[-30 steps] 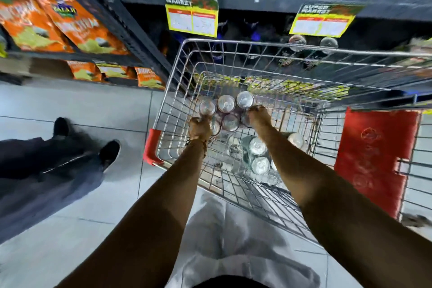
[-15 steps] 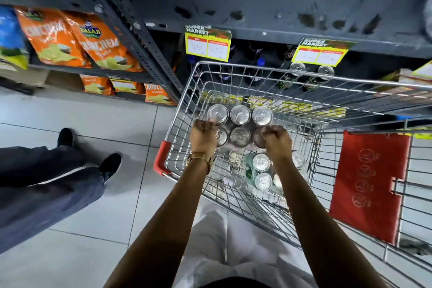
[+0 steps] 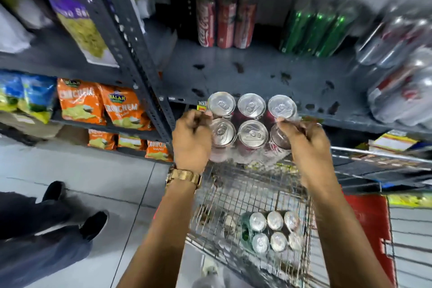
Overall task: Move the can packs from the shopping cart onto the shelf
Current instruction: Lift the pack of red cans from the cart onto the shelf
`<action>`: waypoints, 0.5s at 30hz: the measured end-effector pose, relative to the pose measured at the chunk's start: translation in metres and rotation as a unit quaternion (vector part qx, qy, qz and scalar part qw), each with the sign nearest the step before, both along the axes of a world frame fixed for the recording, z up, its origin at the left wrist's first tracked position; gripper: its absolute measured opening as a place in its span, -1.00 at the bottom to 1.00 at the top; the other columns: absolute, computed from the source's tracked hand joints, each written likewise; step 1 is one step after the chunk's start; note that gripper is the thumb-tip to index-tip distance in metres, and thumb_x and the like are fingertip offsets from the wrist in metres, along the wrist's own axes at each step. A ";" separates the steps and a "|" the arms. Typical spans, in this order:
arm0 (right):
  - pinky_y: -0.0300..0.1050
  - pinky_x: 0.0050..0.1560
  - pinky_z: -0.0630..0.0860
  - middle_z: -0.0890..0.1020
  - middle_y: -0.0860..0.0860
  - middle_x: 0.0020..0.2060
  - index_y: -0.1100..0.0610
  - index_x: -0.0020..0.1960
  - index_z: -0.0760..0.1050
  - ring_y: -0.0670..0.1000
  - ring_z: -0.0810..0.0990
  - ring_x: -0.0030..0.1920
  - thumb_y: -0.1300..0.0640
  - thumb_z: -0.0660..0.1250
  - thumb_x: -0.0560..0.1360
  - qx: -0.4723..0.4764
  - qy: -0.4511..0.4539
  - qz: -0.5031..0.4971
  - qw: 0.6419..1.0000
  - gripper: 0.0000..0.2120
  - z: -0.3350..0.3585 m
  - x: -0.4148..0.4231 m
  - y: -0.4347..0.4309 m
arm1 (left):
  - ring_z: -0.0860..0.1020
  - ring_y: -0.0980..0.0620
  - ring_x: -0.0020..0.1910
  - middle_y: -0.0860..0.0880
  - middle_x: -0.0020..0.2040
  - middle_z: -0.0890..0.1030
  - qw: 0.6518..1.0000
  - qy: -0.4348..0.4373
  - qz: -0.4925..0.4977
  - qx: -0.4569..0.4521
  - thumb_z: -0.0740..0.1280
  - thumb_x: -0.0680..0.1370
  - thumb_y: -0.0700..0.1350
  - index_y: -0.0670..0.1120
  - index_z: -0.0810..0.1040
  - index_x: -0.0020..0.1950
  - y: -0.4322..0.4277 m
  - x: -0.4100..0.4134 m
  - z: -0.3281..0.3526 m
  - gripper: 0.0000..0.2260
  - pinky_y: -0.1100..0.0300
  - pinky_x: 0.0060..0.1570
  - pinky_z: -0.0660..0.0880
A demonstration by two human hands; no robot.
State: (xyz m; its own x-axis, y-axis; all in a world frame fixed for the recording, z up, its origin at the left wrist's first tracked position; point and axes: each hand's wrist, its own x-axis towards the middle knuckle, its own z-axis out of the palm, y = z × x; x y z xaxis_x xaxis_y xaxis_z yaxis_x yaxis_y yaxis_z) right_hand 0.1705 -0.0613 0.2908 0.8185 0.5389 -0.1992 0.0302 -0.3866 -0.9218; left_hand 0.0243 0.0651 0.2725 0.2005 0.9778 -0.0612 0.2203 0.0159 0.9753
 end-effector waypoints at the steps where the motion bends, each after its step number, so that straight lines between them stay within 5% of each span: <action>1: 0.07 0.14 0.57 0.71 0.03 -0.15 0.04 -0.16 0.59 0.06 0.67 -0.05 -0.13 0.39 0.39 0.007 -0.014 0.007 1.000 -0.76 0.008 0.007 0.010 | 0.51 -0.05 -0.23 -0.08 -0.27 0.58 1.000 -0.008 -0.008 0.012 0.23 0.36 -0.11 -0.01 0.51 -0.33 0.006 0.002 0.009 -0.90 -0.04 -0.01 0.51; 4: 0.20 0.06 0.58 0.68 0.25 -0.19 0.23 -0.24 0.52 0.16 0.66 -0.12 -0.18 0.41 0.33 0.024 -0.047 0.020 0.998 -0.57 0.026 0.027 0.043 | 0.45 0.00 -0.26 -0.09 -0.29 0.55 0.999 -0.005 -0.005 0.049 0.24 0.38 -0.07 -0.01 0.48 -0.35 0.029 0.011 0.028 -0.89 -0.05 -0.04 0.50; 6: 0.04 -0.08 0.60 0.64 0.20 -0.32 0.31 -0.26 0.48 0.07 0.63 -0.24 -0.22 0.43 0.28 0.048 -0.037 0.028 0.998 -0.45 0.033 0.041 0.067 | 0.47 -0.04 -0.26 -0.05 -0.33 0.54 0.998 0.019 0.004 0.054 0.26 0.42 -0.08 0.00 0.49 -0.35 0.048 0.019 0.036 -0.86 -0.10 -0.03 0.53; 10: -0.15 -0.30 0.30 0.32 -0.04 -0.53 0.06 -0.51 0.19 -0.03 0.38 -0.41 -0.08 0.45 0.37 0.066 -0.021 0.032 0.997 -0.49 0.045 0.057 0.115 | 0.53 -0.19 -0.29 -0.12 -0.37 0.53 0.997 0.050 0.028 0.049 0.27 0.47 -0.08 -0.06 0.51 -0.32 0.086 0.036 0.047 -0.83 -0.11 -0.08 0.56; 15: -0.13 -0.24 0.33 0.41 0.01 -0.40 0.06 -0.43 0.21 0.00 0.46 -0.32 -0.04 0.45 0.39 0.052 -0.023 0.056 0.997 -0.55 0.039 0.079 0.170 | 0.63 -0.27 -0.03 -0.19 -0.18 0.65 0.997 0.052 0.061 0.018 0.29 0.43 -0.01 -0.01 0.48 -0.39 0.120 0.053 0.049 -0.80 -0.20 -0.01 0.60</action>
State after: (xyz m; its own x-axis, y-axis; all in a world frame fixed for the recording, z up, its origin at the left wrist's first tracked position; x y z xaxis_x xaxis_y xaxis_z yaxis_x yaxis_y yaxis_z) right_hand 0.2492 0.1088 0.3300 0.7592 0.6429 -0.1015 0.1106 -0.2812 -0.9533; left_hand 0.0771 0.1850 0.3210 0.0746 0.9964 -0.0392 0.3184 0.0135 0.9479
